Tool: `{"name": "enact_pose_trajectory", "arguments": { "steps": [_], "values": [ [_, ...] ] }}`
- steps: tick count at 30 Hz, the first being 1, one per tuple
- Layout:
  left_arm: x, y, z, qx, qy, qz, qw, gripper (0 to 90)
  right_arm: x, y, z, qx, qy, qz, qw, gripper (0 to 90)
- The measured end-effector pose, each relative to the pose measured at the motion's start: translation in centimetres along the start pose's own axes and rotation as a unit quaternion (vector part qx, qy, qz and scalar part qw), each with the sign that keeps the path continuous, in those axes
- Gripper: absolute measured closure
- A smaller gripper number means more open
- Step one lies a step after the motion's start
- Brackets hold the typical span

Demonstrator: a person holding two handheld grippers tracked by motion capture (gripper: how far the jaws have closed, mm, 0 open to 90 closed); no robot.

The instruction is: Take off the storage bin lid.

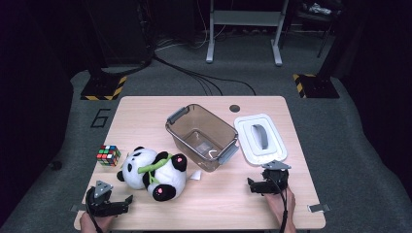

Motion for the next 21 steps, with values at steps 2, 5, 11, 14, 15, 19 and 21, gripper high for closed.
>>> {"name": "enact_pose_trajectory", "arguments": {
  "steps": [2,5,11,14,15,19,21],
  "values": [
    [0.0,0.0,0.0,-0.002,-0.001,0.003,1.0000,0.0,-0.2,-0.3,0.0,0.003,-0.003,0.000,1.0000,0.0],
    [0.1,0.1,0.1,0.002,-0.008,0.001,1.0000,0.0,-0.3,-0.3,0.1,0.010,-0.007,0.001,0.9999,0.0],
    [0.3,0.2,0.4,0.007,-0.019,0.004,0.9998,0.0,-0.5,-0.4,-0.1,0.006,0.005,0.006,0.9999,0.0],
    [0.9,0.5,0.7,0.010,-0.018,0.003,0.9998,0.0,-0.4,-0.4,-0.1,0.004,0.006,0.006,1.0000,0.0],
    [1.3,0.6,0.8,0.012,-0.018,0.000,0.9998,0.0,-0.5,-0.4,-0.1,0.005,0.005,0.005,1.0000,0.0],
    [2.8,1.4,1.0,0.015,-0.028,-0.010,0.9994,0.0,-0.5,-0.4,-0.1,0.005,0.006,0.005,1.0000,0.0],
    [3.7,2.0,1.1,0.011,-0.032,-0.015,0.9993,0.0,-0.5,-0.4,-0.1,0.006,0.006,0.005,1.0000,0.0]
  ]
}}
Point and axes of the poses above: each handheld gripper's, and its own axes: x roughly backward along the jaws, y roughly out of its top, z roughly to its left, the point moved 1 cm from there along -x, roughly forward along the jaws, and after that the axes turned 4 degrees about y, right-handed, at the moved point
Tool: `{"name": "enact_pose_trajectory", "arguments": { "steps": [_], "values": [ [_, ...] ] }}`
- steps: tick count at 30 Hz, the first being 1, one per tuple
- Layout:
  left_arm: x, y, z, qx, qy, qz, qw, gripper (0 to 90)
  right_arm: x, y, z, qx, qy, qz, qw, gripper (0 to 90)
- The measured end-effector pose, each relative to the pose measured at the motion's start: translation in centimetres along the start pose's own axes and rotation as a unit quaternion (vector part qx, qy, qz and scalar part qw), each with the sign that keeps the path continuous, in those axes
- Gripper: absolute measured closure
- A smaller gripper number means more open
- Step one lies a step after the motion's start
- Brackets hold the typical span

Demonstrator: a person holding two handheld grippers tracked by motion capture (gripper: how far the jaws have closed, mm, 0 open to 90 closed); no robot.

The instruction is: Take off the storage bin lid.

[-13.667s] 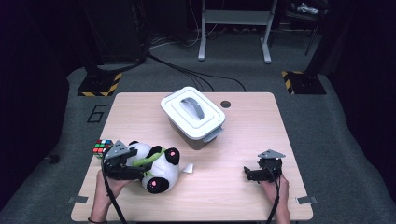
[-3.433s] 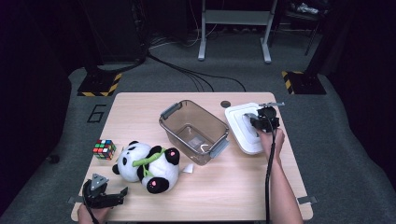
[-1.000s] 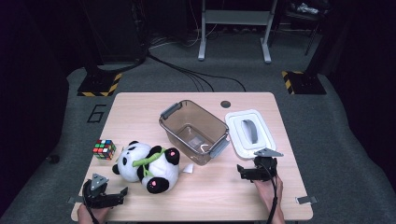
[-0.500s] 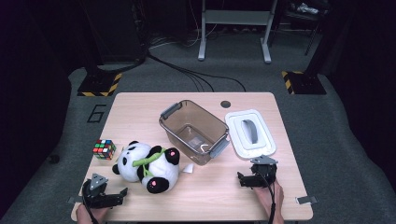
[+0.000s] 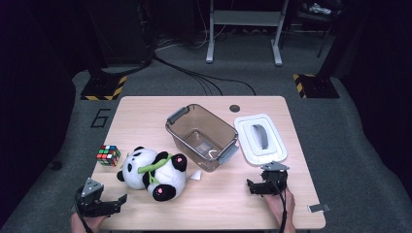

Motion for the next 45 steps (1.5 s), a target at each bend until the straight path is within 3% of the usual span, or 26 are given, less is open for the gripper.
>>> {"name": "enact_pose_trajectory", "arguments": {
  "steps": [2,10,18,30,45],
  "values": [
    [1.0,1.2,-0.1,-0.007,-0.004,-0.010,0.9999,0.0,0.0,0.0,0.0,-0.001,-0.001,0.000,1.0000,0.0],
    [2.0,4.2,-0.5,-0.019,-0.015,-0.022,0.9995,0.0,0.0,0.0,0.0,-0.003,-0.004,-0.001,1.0000,0.0],
    [2.2,6.0,-1.0,-0.035,-0.022,-0.025,0.9988,0.0,-0.1,0.0,0.0,-0.003,-0.003,-0.002,1.0000,0.0],
    [2.1,8.1,-1.4,-0.051,-0.035,-0.027,0.9977,0.0,-0.1,0.0,0.0,-0.003,-0.004,-0.002,1.0000,0.0],
    [0.9,11.0,-3.2,-0.071,-0.062,-0.042,0.9947,0.0,0.0,0.0,0.0,-0.002,-0.002,-0.001,1.0000,0.0]
  ]
}}
Point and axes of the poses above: each handheld gripper's, and its own axes: x roughly backward along the jaws, y roughly out of its top, z roughly to its left, the point moved 1 cm from there along -x, roughly forward along the jaws, and after that the axes turned 4 degrees about y, right-handed, at the moved point
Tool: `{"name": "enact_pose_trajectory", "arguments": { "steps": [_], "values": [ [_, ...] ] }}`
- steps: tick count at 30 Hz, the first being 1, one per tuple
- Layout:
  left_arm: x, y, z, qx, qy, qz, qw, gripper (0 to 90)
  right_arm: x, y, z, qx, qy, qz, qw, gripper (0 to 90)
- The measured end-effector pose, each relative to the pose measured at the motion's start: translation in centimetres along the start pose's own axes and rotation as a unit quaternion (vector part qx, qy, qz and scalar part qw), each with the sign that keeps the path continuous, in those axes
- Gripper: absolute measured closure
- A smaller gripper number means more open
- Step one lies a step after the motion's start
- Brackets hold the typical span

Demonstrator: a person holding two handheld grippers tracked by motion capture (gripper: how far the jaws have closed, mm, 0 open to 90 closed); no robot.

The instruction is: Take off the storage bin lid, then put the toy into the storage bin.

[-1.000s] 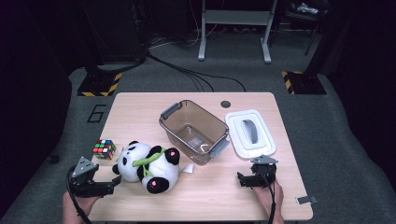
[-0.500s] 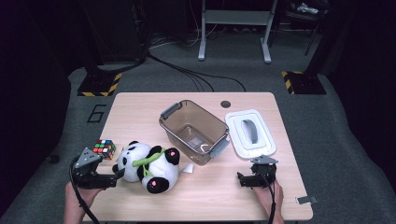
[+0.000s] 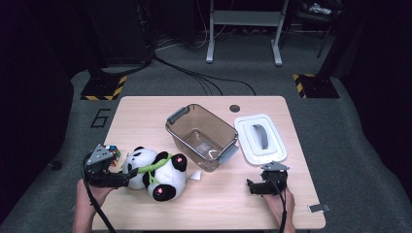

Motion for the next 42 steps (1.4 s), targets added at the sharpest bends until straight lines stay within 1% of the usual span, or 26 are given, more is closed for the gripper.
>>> {"name": "enact_pose_trajectory", "arguments": {
  "steps": [1,2,4,6,7,8,9,11,13,14,15,16,19,23,24,25,29,32,33,34,35,36,37,40,41,42],
  "values": [
    [-0.2,0.3,-0.2,0.000,-0.008,0.004,1.0000,0.0,0.0,0.0,0.0,0.001,0.001,0.000,1.0000,0.0],
    [-0.8,0.8,-0.6,-0.010,-0.015,0.007,0.9998,0.0,0.0,0.0,0.0,0.000,0.000,0.000,1.0000,0.0],
    [-1.6,1.1,-1.2,-0.017,-0.024,0.014,0.9995,0.0,0.0,0.0,0.0,0.001,-0.001,0.000,1.0000,0.0],
    [-2.0,1.3,-1.5,-0.020,-0.026,0.015,0.9994,0.0,0.0,0.0,0.0,0.001,0.000,0.000,1.0000,0.0],
    [-2.4,1.4,-1.8,-0.023,-0.031,0.019,0.9991,0.0,0.0,0.0,0.0,0.002,0.001,0.001,1.0000,0.0],
    [-3.1,1.6,-2.4,-0.026,-0.035,0.020,0.9988,0.0,0.0,0.0,0.0,0.001,0.000,0.000,1.0000,0.0],
    [-3.3,1.6,-2.6,-0.032,-0.038,0.024,0.9985,0.0,0.0,0.0,0.0,0.001,0.000,0.000,1.0000,0.0],
    [-3.6,1.6,-2.9,-0.030,-0.040,0.024,0.9984,0.0,0.0,0.0,0.0,-0.001,-0.002,-0.001,1.0000,0.0],
    [-4.1,1.7,-3.2,-0.035,-0.044,0.028,0.9980,0.1,0.0,0.0,0.0,0.001,0.000,0.000,1.0000,0.0],
    [-4.3,1.6,-3.2,-0.036,-0.046,0.030,0.9978,3.5,0.0,0.0,0.0,0.001,0.000,0.000,1.0000,0.0],
    [-4.4,1.6,-3.3,-0.037,-0.048,0.031,0.9977,3.5,0.0,0.0,0.0,0.001,0.000,0.000,1.0000,0.0],
    [-4.8,1.6,-3.4,-0.041,-0.055,0.036,0.9970,6.6,0.0,0.0,0.0,-0.001,-0.002,-0.001,1.0000,0.0],
    [-5.2,1.7,-3.6,-0.047,-0.060,0.039,0.9963,8.4,-0.1,0.0,0.0,-0.001,-0.002,-0.001,1.0000,0.0],
    [-5.5,1.8,-3.8,-0.054,-0.064,0.044,0.9955,10.7,0.0,0.0,0.0,-0.001,-0.002,-0.001,1.0000,0.0],
    [-5.6,1.8,-3.9,-0.057,-0.065,0.046,0.9952,14.1,0.0,0.0,0.0,-0.001,-0.003,-0.001,1.0000,0.0],
    [-5.8,1.8,-4.0,-0.060,-0.063,0.049,0.9950,14.6,0.0,0.0,0.0,-0.001,-0.003,-0.001,1.0000,0.0],
    [-5.8,1.7,-4.1,-0.058,-0.062,0.053,0.9950,16.3,0.0,0.0,0.0,-0.002,-0.003,-0.001,1.0000,0.0],
    [-5.9,1.7,-4.1,-0.061,-0.064,0.057,0.9945,26.4,0.0,0.0,0.0,-0.001,-0.002,-0.001,1.0000,0.0],
    [-6.1,1.6,-4.3,-0.062,-0.075,0.065,0.9932,32.9,0.0,0.0,0.0,-0.001,-0.002,-0.001,1.0000,0.0],
    [-6.1,1.6,-4.3,-0.062,-0.075,0.065,0.9932,40.1,0.0,0.0,0.0,-0.001,-0.002,-0.001,1.0000,0.0],
    [-6.3,1.5,-4.5,-0.059,-0.087,0.068,0.9921,40.1,0.0,0.0,0.0,0.001,-0.001,0.000,1.0000,0.0],
    [-6.5,1.3,-4.7,-0.060,-0.091,0.074,0.9913,50.2,0.0,0.0,0.0,0.000,-0.001,0.000,1.0000,0.0],
    [-6.7,1.1,-4.9,-0.061,-0.091,0.074,0.9913,50.2,0.0,0.0,0.0,0.000,-0.001,0.000,1.0000,0.0],
    [-6.6,0.9,-5.0,-0.060,-0.094,0.071,0.9912,64.7,0.0,0.0,0.0,0.002,0.001,0.000,1.0000,0.0],
    [-6.6,0.9,-5.0,-0.061,-0.094,0.068,0.9913,64.7,0.0,0.0,0.0,0.002,0.001,0.000,1.0000,0.0],
    [-6.4,0.8,-4.9,-0.061,-0.096,0.069,0.9911,68.3,0.0,0.0,0.0,0.002,0.001,0.000,1.0000,0.0]
  ]
}}
Point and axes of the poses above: each handheld gripper's, and its own axes: x roughly backward along the jaws, y roughly out of its top, z roughly to its left, the point moved 1 cm from there along -x, roughly forward along the jaws, and after that the axes turned 4 degrees about y, right-handed, at the moved point
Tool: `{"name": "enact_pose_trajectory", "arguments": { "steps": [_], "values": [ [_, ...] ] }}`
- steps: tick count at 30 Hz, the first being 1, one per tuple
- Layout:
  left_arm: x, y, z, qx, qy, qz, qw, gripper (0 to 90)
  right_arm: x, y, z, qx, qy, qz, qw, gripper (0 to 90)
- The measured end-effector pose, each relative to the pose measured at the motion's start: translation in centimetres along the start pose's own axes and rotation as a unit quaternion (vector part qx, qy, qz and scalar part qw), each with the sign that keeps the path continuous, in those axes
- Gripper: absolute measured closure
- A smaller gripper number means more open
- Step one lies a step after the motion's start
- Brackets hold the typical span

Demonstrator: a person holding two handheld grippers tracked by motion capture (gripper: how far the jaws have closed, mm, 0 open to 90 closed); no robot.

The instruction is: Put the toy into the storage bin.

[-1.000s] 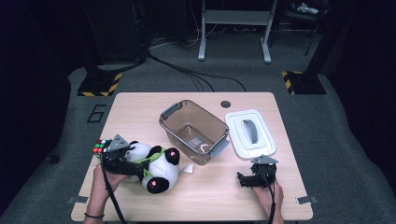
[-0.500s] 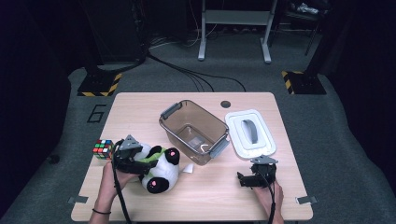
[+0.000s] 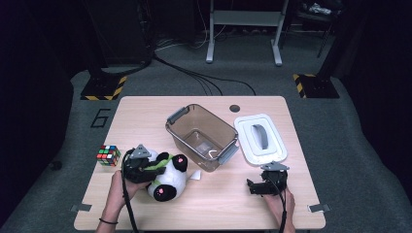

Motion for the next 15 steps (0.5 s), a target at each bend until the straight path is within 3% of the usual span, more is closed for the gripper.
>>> {"name": "enact_pose_trajectory", "arguments": {
  "steps": [1,15],
  "values": [
    [0.2,-0.1,0.0,0.000,-0.003,-0.003,1.0000,72.5,0.0,0.0,0.0,0.000,0.000,0.000,1.0000,0.0],
    [2.5,-0.8,0.7,-0.016,-0.035,-0.044,0.9983,74.4,0.0,0.0,0.0,-0.001,-0.001,0.000,1.0000,0.0]
  ]
}}
Point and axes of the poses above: each handheld gripper's, and its own axes: x roughly backward along the jaws, y roughly out of its top, z roughly to its left, the point moved 1 cm from there along -x, roughly forward along the jaws, and after that the axes turned 4 degrees about y, right-handed, at the moved point
